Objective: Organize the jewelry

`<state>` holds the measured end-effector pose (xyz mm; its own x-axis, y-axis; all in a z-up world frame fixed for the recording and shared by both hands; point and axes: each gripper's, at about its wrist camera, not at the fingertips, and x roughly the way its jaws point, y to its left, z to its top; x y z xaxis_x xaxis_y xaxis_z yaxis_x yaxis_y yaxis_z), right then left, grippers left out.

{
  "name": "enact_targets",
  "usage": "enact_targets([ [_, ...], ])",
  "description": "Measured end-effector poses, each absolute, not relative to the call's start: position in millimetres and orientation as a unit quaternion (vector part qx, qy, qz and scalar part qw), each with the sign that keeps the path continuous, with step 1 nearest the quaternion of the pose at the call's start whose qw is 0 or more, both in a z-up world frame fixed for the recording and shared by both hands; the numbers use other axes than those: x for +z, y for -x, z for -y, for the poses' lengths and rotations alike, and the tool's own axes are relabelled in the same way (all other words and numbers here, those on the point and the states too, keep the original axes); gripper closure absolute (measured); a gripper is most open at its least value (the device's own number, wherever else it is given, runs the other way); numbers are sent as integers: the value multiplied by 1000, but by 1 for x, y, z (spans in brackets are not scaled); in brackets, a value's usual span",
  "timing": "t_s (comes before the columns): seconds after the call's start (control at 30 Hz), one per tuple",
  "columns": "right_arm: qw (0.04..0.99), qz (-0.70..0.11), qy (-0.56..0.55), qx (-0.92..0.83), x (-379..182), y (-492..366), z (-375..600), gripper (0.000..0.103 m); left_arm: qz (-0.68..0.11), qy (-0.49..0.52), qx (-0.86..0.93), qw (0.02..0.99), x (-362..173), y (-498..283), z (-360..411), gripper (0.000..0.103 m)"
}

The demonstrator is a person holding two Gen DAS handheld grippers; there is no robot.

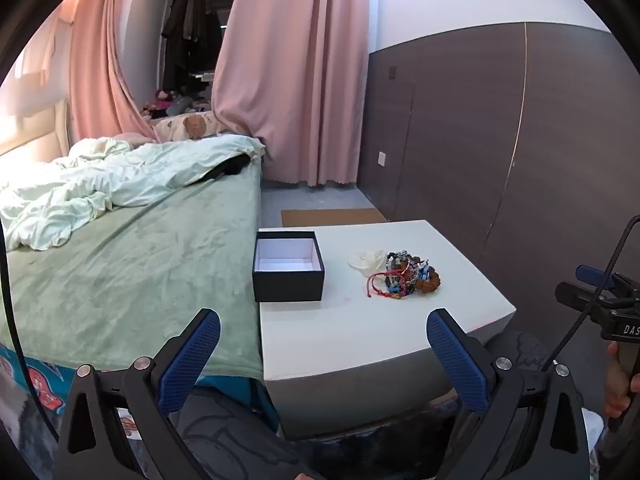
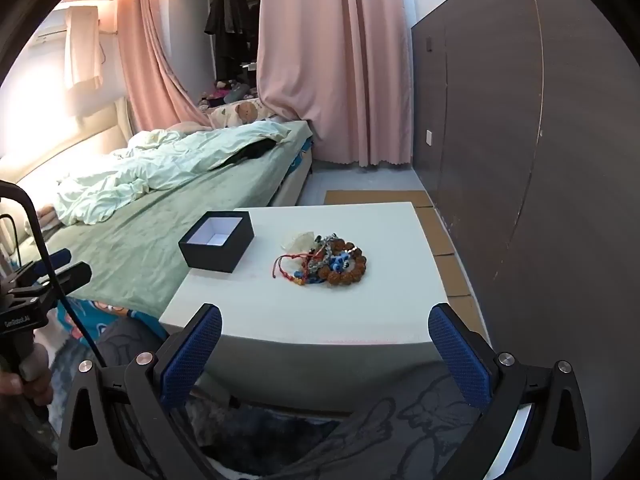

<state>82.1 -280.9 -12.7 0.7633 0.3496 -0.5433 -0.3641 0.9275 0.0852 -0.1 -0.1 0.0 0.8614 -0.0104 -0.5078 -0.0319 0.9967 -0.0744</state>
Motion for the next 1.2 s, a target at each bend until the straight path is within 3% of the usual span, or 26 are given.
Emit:
enact_targets([
  [0.2, 939, -290, 10, 187, -11, -81, 279, 0, -288, 35, 8, 957, -5, -20, 2, 0],
  [0.33, 937, -293, 11, 189, -10, -86, 278, 0, -251, 37, 2, 967, -8, -5, 1, 0],
  [1.2, 938, -292, -12, 187, -6, -81, 290, 0, -240, 44, -28, 969, 10, -3, 12, 0],
])
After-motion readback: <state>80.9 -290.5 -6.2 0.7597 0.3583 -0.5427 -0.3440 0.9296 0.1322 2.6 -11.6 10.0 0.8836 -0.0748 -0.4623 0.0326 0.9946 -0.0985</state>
